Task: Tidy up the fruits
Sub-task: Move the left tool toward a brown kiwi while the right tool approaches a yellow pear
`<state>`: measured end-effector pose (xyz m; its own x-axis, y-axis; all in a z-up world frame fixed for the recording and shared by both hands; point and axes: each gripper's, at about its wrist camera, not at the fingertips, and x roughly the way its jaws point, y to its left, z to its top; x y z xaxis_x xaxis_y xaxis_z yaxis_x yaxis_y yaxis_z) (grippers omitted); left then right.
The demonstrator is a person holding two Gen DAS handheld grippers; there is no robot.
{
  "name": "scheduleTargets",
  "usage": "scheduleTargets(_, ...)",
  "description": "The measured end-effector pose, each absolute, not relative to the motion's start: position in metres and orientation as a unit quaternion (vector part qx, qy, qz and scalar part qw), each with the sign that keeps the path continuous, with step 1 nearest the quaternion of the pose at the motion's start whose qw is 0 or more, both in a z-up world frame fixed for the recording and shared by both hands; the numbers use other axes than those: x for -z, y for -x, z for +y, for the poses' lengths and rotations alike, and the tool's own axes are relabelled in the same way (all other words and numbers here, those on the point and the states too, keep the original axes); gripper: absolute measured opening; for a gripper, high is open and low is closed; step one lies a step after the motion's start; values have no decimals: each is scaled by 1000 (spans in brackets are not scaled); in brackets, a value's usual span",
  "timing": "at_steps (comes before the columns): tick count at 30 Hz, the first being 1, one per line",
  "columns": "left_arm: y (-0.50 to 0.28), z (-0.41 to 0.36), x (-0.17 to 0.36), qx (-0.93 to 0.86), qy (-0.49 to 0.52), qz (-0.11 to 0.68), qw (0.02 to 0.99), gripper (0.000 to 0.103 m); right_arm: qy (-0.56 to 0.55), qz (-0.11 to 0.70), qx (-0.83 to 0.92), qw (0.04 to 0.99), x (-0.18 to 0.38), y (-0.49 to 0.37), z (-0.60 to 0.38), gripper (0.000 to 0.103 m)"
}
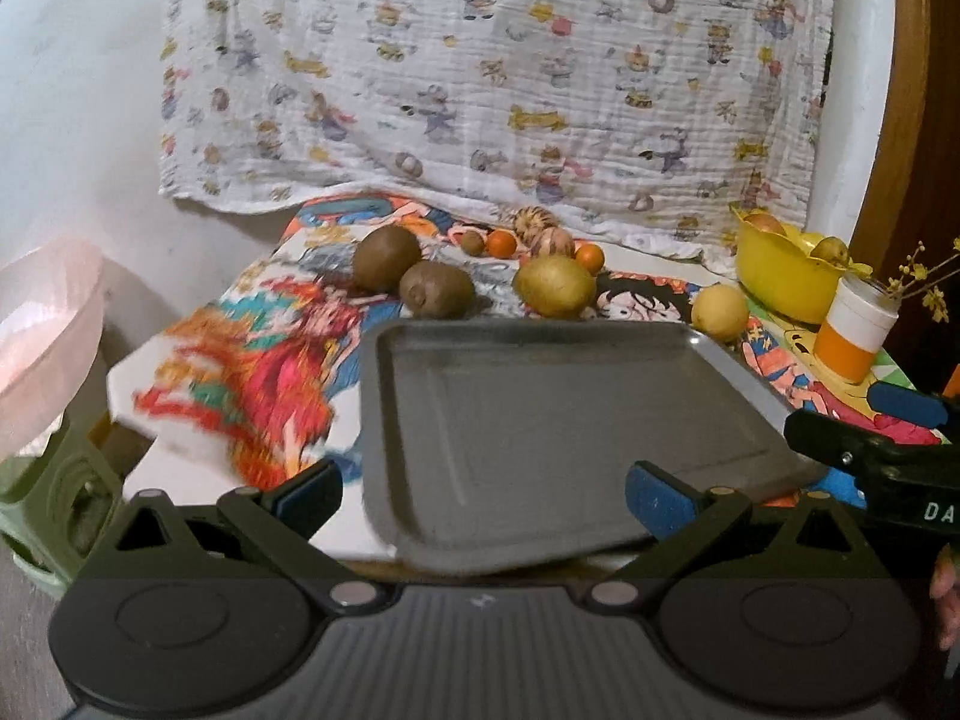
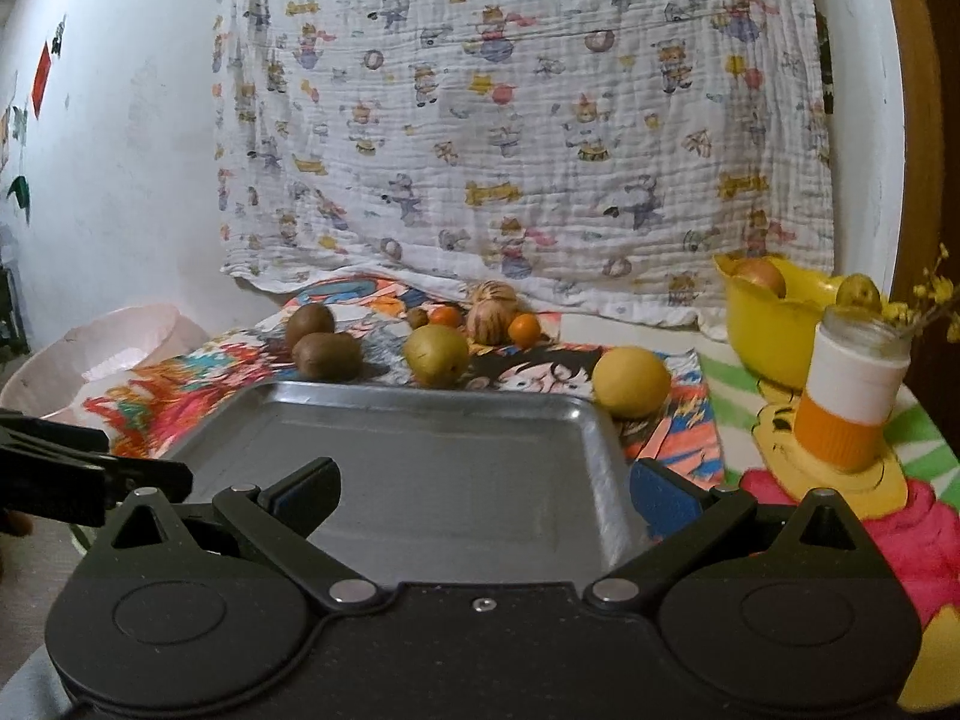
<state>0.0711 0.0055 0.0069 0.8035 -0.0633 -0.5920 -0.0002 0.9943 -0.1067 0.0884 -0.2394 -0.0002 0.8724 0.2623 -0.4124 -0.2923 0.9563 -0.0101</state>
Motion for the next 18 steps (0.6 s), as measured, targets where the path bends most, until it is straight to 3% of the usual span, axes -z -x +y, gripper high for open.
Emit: scheduleTargets(18,-165,24,-31,34,66,362,929,103,32,265,-165,950,-28,-179,-239,102)
